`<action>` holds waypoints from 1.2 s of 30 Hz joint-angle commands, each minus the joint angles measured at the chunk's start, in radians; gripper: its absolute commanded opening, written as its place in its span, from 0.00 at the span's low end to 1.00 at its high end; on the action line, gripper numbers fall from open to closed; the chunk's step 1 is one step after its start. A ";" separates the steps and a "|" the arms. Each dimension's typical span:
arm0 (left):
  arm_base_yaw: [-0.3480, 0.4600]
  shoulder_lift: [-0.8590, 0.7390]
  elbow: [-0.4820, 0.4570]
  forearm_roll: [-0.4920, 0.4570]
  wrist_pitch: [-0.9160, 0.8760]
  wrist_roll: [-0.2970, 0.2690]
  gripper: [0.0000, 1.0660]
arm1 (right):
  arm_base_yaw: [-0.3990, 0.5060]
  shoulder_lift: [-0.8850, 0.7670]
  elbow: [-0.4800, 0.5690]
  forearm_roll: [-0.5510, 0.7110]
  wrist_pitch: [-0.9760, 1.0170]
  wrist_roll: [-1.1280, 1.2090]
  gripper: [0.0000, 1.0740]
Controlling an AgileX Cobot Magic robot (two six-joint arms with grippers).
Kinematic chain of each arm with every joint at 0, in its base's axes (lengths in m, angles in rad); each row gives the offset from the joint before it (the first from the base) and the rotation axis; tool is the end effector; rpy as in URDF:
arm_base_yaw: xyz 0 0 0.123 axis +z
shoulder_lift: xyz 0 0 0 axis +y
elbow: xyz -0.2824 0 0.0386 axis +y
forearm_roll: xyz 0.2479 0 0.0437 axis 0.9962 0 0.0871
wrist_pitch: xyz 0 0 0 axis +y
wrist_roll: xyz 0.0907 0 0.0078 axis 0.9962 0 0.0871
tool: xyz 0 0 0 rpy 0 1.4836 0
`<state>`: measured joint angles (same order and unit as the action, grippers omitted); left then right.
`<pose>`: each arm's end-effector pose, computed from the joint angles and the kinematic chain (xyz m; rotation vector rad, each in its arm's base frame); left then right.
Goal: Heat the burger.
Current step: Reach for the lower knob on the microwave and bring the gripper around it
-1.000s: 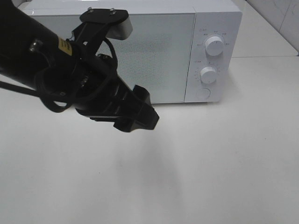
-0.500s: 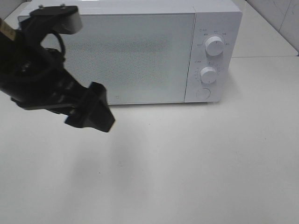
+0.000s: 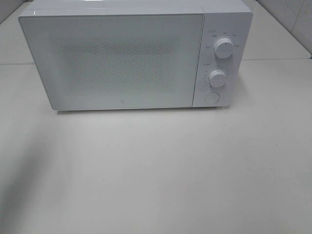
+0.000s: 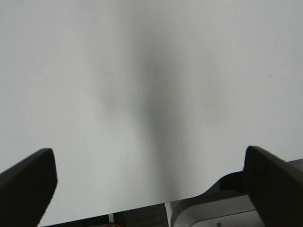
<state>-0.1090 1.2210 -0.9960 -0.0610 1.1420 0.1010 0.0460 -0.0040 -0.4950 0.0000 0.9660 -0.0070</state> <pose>0.2151 -0.0286 0.3017 0.2742 2.8365 -0.0860 -0.0013 -0.0001 0.2836 -0.0517 1.9500 0.0258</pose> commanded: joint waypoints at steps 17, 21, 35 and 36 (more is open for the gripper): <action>0.144 -0.502 0.362 -0.099 -0.016 0.007 0.94 | -0.003 -0.026 -0.001 0.006 -0.004 -0.013 0.51; 0.144 -0.598 0.392 -0.084 -0.034 0.007 0.94 | -0.003 -0.026 -0.001 0.006 -0.004 -0.013 0.51; 0.144 -0.849 0.477 -0.079 -0.067 0.003 0.94 | -0.003 -0.026 -0.001 0.006 -0.004 -0.013 0.51; 0.144 -0.893 0.477 -0.079 -0.067 0.003 0.94 | -0.003 -0.026 -0.001 0.006 -0.004 -0.013 0.51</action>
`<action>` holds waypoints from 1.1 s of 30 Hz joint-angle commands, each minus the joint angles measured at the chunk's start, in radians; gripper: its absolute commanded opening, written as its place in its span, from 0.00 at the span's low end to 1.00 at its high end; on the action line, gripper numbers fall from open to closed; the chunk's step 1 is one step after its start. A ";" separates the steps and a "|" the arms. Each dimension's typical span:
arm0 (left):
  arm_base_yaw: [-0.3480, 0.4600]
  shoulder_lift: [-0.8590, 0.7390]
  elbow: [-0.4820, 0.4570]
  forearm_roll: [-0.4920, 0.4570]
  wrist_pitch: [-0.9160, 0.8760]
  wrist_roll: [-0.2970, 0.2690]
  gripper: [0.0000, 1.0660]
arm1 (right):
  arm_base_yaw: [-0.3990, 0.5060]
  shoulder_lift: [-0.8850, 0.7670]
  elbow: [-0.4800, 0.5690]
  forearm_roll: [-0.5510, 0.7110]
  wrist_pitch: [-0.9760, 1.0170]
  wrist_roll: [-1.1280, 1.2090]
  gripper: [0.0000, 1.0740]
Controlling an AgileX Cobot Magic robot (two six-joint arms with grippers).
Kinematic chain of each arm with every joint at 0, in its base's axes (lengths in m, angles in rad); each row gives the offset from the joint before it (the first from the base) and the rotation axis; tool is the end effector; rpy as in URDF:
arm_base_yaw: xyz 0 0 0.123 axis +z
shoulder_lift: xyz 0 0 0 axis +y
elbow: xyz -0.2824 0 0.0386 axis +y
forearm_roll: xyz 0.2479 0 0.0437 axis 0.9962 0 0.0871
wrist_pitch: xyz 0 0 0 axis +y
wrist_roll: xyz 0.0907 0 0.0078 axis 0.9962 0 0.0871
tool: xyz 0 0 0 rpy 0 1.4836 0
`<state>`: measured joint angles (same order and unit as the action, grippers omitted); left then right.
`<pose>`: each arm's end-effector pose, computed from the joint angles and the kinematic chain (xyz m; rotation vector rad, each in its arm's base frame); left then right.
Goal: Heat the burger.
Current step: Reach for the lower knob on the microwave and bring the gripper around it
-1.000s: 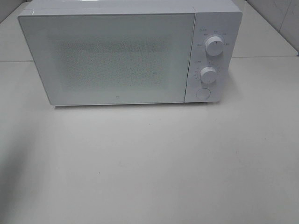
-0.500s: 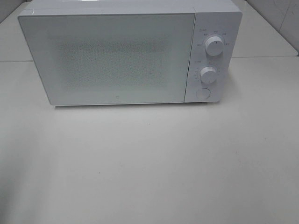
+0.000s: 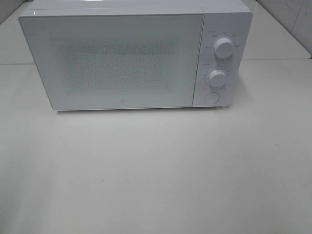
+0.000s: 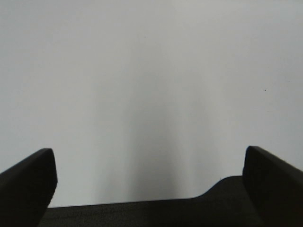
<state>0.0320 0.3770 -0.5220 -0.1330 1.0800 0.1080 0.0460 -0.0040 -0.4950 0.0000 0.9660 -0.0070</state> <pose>0.0509 -0.0090 0.2743 0.0694 2.4089 -0.1060 -0.0013 -0.0001 0.2836 -0.0517 1.9500 0.0258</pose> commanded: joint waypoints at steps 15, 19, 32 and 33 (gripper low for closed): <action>0.003 -0.356 0.003 0.013 -0.007 -0.033 0.94 | -0.003 -0.026 -0.001 0.006 -0.004 -0.013 0.51; 0.003 -0.403 0.005 0.034 -0.007 -0.059 0.94 | -0.003 -0.026 -0.001 0.006 -0.004 -0.013 0.51; 0.001 -0.402 0.005 0.054 -0.008 -0.087 0.94 | -0.003 -0.024 -0.001 0.007 -0.004 -0.012 0.51; 0.001 -0.402 0.005 0.055 -0.008 -0.087 0.94 | -0.003 -0.024 -0.001 0.007 -0.004 -0.012 0.51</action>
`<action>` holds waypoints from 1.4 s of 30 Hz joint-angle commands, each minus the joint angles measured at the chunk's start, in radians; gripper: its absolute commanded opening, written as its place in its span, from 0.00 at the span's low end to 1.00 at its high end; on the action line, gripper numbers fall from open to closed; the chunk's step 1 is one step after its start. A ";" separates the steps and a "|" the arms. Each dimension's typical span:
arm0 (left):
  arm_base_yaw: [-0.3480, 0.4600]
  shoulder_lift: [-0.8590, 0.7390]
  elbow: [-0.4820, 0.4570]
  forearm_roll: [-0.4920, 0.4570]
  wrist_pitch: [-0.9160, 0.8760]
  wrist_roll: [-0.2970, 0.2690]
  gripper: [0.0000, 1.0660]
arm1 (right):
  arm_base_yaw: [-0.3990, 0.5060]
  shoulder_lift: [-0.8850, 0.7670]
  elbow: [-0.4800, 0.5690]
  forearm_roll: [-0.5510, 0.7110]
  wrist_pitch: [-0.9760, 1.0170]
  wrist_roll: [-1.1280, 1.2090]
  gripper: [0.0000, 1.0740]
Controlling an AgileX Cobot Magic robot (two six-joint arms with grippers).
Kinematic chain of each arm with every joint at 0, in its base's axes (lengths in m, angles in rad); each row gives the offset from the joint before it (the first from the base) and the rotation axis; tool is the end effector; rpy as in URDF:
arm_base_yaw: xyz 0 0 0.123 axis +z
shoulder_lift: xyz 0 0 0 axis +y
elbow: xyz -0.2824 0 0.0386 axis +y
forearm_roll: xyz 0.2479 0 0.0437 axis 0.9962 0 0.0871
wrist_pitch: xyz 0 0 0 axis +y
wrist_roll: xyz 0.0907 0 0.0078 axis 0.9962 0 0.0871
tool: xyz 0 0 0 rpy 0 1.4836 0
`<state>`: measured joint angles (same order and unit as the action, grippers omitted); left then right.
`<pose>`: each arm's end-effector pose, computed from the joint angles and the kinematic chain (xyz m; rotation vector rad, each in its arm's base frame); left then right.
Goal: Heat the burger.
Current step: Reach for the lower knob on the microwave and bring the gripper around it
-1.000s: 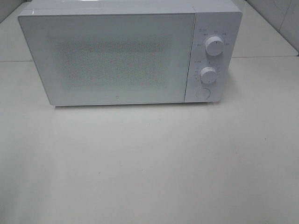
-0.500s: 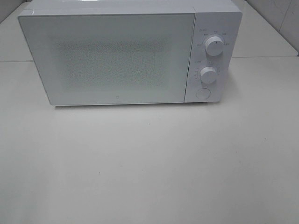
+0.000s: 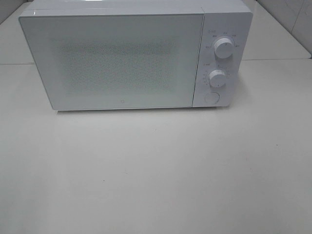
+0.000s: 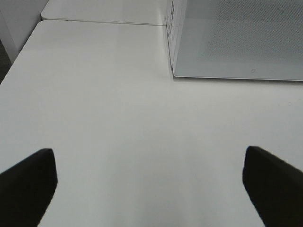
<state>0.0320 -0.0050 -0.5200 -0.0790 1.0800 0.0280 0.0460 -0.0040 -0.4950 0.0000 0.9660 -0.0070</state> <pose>-0.0087 -0.0066 0.2813 0.0017 2.0365 -0.0567 -0.0013 -0.0001 0.2836 -0.0517 1.9500 0.0258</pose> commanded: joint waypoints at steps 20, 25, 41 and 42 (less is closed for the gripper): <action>0.001 -0.020 0.003 0.002 -0.008 -0.003 0.94 | -0.003 -0.024 -0.001 0.007 -0.004 -0.012 0.51; 0.001 -0.020 0.003 0.002 -0.008 -0.003 0.94 | -0.003 -0.024 -0.001 0.007 -0.004 -0.012 0.51; 0.001 -0.020 0.003 0.002 -0.008 -0.003 0.94 | -0.003 -0.021 -0.001 0.007 -0.005 -0.018 0.66; 0.001 -0.020 0.003 0.002 -0.008 -0.003 0.94 | -0.003 -0.021 -0.001 0.007 -0.005 -0.017 0.79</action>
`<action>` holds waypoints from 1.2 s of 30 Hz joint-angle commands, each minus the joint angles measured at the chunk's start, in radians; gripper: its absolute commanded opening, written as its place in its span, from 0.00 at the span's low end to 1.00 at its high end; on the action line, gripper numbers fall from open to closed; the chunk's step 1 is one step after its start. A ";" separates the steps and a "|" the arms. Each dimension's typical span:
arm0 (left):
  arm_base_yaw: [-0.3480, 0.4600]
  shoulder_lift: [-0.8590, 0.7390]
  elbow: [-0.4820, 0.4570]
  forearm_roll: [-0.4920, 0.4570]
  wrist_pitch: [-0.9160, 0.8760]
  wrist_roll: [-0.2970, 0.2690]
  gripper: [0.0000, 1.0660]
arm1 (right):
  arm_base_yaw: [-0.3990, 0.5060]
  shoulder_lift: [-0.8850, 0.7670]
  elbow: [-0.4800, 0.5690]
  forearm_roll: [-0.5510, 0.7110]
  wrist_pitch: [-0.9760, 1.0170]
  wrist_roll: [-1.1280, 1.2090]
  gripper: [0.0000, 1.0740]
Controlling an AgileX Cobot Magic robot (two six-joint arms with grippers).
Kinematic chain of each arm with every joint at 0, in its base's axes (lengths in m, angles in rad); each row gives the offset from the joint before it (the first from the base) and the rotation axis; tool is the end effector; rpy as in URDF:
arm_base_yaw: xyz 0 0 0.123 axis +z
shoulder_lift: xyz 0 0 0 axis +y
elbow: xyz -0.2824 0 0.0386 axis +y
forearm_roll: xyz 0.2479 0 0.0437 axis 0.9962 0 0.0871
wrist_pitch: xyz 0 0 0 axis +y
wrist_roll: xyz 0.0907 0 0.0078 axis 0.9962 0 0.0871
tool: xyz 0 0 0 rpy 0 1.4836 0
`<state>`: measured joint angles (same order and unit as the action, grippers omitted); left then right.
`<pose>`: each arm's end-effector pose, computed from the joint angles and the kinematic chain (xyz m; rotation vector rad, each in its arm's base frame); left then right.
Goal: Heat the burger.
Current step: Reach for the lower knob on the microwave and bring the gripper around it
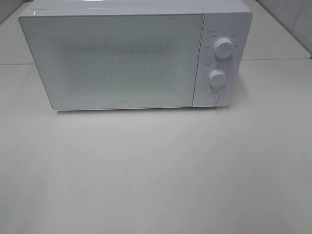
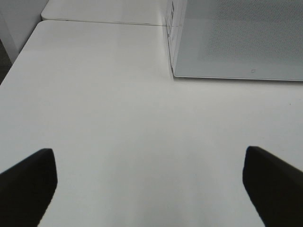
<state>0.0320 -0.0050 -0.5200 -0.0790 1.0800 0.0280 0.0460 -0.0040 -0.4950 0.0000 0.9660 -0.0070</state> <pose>-0.0087 -0.0066 0.2813 0.0017 2.0365 -0.0567 -0.0013 -0.0001 0.2836 -0.0517 1.9500 0.0258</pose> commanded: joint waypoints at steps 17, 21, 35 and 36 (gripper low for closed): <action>0.001 -0.014 0.003 0.002 -0.009 -0.003 0.94 | -0.003 0.065 0.004 0.015 -0.372 -0.098 0.86; 0.001 -0.014 0.003 0.002 -0.009 -0.003 0.94 | -0.003 0.156 0.041 0.014 -0.555 -0.099 0.81; 0.001 -0.014 0.003 0.002 -0.009 -0.003 0.94 | -0.003 0.494 0.205 0.009 -1.223 -0.108 0.76; 0.001 -0.014 0.003 0.002 -0.009 -0.003 0.94 | -0.003 0.520 0.210 0.008 -1.241 -0.108 0.76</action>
<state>0.0320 -0.0050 -0.5200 -0.0790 1.0800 0.0280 0.0460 0.4570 -0.2990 0.0070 -0.1950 -0.1050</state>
